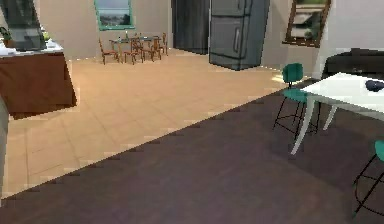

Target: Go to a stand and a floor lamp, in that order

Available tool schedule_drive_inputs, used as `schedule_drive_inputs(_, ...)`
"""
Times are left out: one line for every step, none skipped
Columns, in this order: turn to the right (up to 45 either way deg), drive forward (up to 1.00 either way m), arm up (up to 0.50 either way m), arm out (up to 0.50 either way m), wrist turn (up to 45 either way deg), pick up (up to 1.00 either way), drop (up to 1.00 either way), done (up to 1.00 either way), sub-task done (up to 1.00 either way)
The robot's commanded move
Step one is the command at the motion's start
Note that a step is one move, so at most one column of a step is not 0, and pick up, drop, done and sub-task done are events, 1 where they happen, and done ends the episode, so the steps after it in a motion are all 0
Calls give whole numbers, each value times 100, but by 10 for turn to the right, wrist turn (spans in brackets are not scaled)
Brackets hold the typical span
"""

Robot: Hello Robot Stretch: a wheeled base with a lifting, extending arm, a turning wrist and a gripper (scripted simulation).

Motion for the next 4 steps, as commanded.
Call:
schedule_drive_inputs(450,0,0,0,0,0,0,0,0)
schedule_drive_inputs(30,0,0,0,0,0,0,0,0)
schedule_drive_inputs(0,10,0,0,0,0,0,0,0)
schedule_drive_inputs(-450,0,0,0,0,0,0,0,0)
